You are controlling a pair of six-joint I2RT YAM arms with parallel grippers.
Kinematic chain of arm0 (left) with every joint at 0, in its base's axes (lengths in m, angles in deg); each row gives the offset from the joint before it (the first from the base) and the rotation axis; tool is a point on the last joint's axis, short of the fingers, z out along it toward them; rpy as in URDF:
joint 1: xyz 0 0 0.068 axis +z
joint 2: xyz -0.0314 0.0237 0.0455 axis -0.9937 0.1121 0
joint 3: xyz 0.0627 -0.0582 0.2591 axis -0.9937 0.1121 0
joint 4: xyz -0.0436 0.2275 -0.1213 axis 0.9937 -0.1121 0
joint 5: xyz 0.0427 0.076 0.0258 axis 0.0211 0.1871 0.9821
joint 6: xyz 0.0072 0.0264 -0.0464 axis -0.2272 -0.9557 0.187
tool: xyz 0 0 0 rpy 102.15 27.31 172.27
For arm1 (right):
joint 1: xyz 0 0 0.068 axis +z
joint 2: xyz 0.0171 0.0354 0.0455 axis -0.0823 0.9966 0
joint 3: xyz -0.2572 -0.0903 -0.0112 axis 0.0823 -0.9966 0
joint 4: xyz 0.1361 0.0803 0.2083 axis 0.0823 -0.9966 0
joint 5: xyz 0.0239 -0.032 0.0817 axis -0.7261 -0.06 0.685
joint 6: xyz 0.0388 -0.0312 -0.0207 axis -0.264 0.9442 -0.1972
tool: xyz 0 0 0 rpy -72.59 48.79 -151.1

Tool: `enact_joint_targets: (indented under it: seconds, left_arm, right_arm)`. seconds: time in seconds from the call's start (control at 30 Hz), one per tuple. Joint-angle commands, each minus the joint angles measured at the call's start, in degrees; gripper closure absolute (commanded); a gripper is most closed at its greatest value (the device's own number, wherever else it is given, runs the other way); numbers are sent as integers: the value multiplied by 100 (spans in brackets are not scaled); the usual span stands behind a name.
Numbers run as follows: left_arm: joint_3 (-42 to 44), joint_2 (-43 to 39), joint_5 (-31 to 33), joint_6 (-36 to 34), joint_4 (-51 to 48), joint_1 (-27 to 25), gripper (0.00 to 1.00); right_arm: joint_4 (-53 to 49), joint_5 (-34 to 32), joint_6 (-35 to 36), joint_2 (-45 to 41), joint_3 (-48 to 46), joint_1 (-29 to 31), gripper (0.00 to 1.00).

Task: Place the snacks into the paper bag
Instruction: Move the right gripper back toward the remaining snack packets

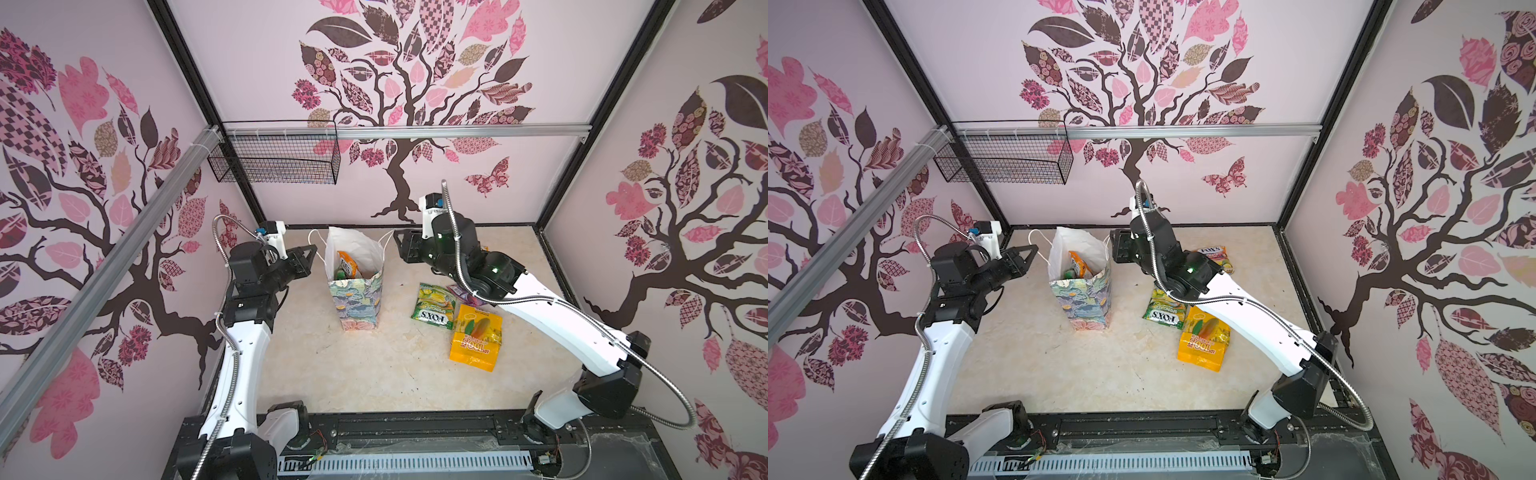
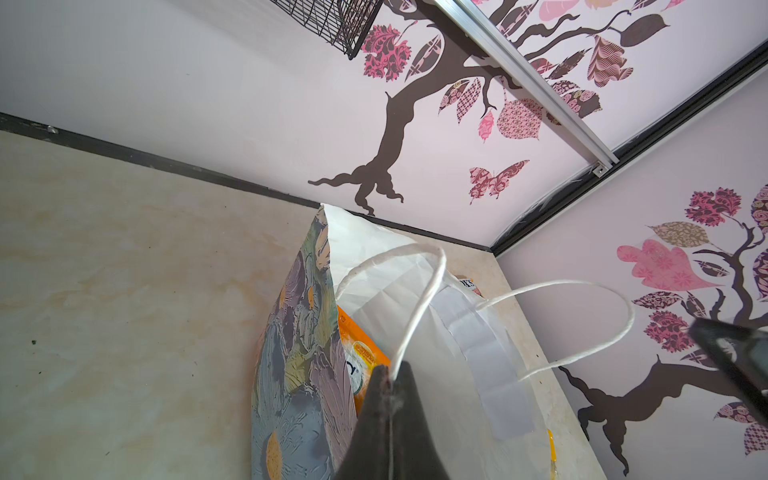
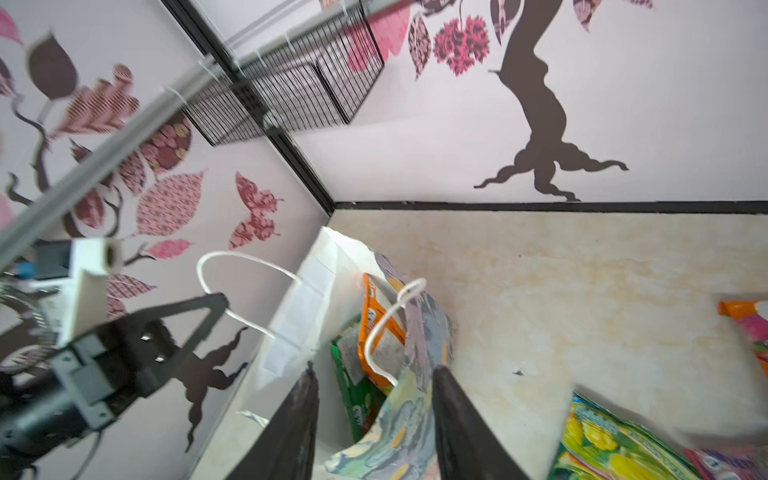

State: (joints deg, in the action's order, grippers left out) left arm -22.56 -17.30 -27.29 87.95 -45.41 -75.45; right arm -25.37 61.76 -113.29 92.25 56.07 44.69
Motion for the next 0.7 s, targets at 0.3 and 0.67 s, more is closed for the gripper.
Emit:
enact_joint_targets:
  seconds: [0.3,0.67]
  left_arm:
    - [71,-56,-134,47,415,39,95]
    - [68,-9,-154,56,412,40,95]
  right_arm:
    - [170,617,11,1251,518,-246,50]
    - [354,345,152,1451,825,-368,70]
